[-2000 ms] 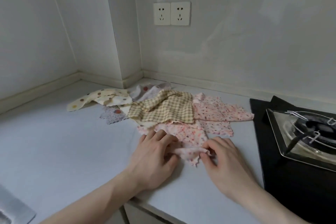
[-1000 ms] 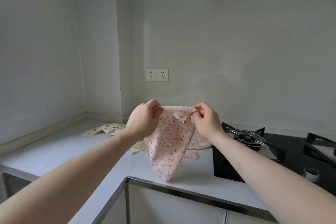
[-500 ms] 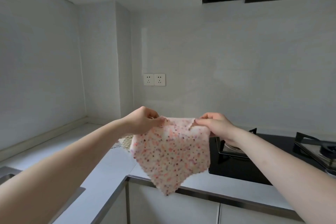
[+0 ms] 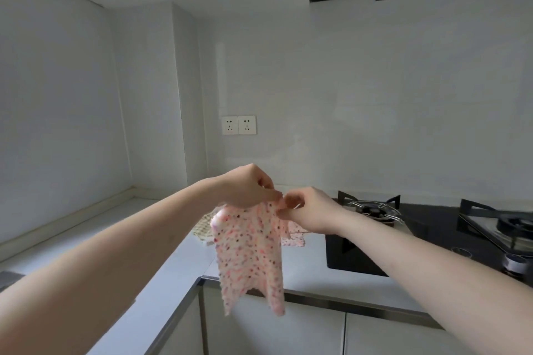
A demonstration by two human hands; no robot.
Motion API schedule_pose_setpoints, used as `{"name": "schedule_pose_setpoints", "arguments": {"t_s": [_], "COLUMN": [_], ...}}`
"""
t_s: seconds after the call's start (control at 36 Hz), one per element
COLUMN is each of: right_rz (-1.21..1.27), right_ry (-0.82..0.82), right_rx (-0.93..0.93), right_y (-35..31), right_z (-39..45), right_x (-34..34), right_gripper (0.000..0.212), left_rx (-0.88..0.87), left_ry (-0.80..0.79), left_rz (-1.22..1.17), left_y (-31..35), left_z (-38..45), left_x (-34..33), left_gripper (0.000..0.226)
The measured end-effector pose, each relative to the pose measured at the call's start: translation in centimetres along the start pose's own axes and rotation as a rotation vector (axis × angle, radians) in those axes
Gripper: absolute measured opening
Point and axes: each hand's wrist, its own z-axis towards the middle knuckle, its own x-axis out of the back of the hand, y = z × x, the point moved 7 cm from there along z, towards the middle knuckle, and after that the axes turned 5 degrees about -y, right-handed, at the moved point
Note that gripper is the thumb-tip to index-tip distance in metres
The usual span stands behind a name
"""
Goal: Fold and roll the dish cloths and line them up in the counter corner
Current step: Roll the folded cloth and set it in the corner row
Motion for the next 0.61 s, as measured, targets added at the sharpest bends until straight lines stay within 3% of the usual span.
{"name": "schedule_pose_setpoints", "arguments": {"t_s": [0.11,0.22,0.36,0.5,0.61], "right_rz": [-0.099,-0.134,-0.17,-0.242,-0.234], "right_ry": [0.106,0.121,0.125,0.232,0.426], "right_rx": [-0.008,-0.076,-0.105,-0.087,-0.014], "right_y": [1.0,3.0,4.7,4.9,3.6], "right_z": [0.0,0.3,0.6,1.5,1.2], "right_x": [2.0,3.3,4.2,6.3,9.1], "right_gripper": [0.019,0.024,0.021,0.017,0.018], "left_rx": [0.002,-0.014,0.047,0.11,0.07], "left_ry": [-0.029,-0.123,-0.128,0.14,0.481], "left_rz": [0.069,0.239,0.25,0.218,0.086], "left_y": [-0.7,-2.6,-5.2,-6.3,-5.4], "left_z": [-0.2,-0.1,0.6,1.9,1.4], "left_x": [0.2,-0.6,-0.7,1.8,4.8], "left_gripper": [0.031,0.054,0.054,0.013,0.012]}}
